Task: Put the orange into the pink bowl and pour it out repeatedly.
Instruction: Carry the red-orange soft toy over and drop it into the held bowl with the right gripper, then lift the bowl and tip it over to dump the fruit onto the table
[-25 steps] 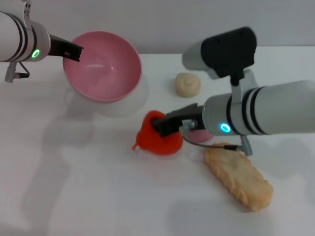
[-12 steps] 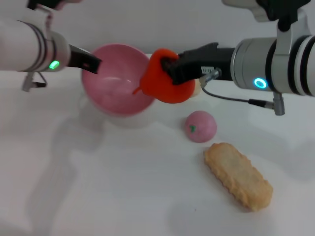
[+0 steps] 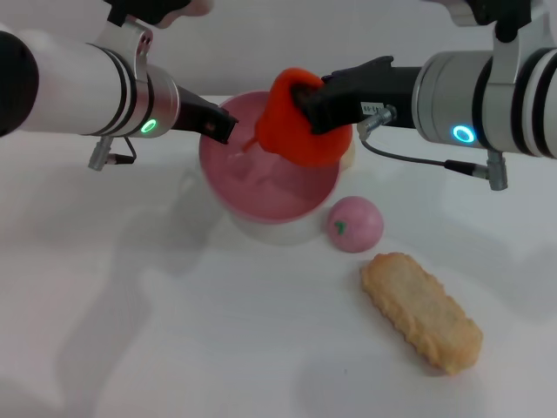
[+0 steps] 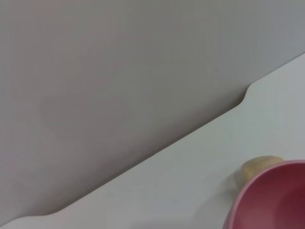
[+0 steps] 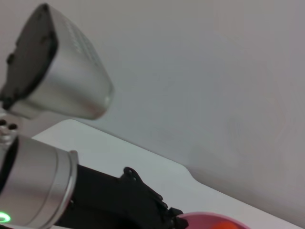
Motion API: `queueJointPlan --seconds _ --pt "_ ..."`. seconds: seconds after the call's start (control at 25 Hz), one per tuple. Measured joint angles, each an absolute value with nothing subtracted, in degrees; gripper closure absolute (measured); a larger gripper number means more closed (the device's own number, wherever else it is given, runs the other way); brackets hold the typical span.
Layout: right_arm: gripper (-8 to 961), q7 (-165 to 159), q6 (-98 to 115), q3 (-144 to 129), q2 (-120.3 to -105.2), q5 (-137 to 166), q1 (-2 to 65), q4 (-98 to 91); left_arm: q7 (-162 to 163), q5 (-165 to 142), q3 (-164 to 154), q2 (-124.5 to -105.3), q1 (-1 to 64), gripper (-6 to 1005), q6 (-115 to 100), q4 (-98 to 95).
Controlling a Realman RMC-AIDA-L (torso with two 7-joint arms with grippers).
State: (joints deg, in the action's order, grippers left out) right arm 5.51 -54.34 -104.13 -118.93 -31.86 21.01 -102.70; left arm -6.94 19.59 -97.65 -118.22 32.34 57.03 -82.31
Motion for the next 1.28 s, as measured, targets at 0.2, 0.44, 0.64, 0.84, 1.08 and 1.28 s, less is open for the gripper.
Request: queueJointPlan --seconds 0.2,0.44,0.64,0.84,1.08,1.28 --pt "828 5.54 -53.74 -104.11 -119.0 -31.81 20.71 -101.87 -6.95 19.8 -97.59 -118.14 32.35 953 56.9 -82.52" --pt "568 5.35 -53.47 -103.45 -119.02 -31.56 20.57 -101.56 -7.33 19.79 -97.89 -118.12 32.32 953 56.86 -82.92" --pt "360 2.99 -54.35 -97.4 -119.03 -29.75 17.15 -101.07 -11.52 19.15 -98.72 -118.17 31.75 953 54.86 -83.81" --pt "345 2.76 -55.82 -87.29 -119.09 -29.68 10.79 -100.39 -19.29 15.89 -103.63 -118.14 28.47 953 50.81 -89.1" --pt "327 3.69 -56.51 -81.03 -119.1 -30.19 7.36 -96.34 -24.27 4.51 -113.56 -118.13 22.61 953 43.37 -95.09" --pt "327 4.12 -56.53 -80.52 -119.0 -30.28 7.35 -93.33 -24.59 -9.57 -122.5 -118.32 18.9 953 35.77 -94.79"
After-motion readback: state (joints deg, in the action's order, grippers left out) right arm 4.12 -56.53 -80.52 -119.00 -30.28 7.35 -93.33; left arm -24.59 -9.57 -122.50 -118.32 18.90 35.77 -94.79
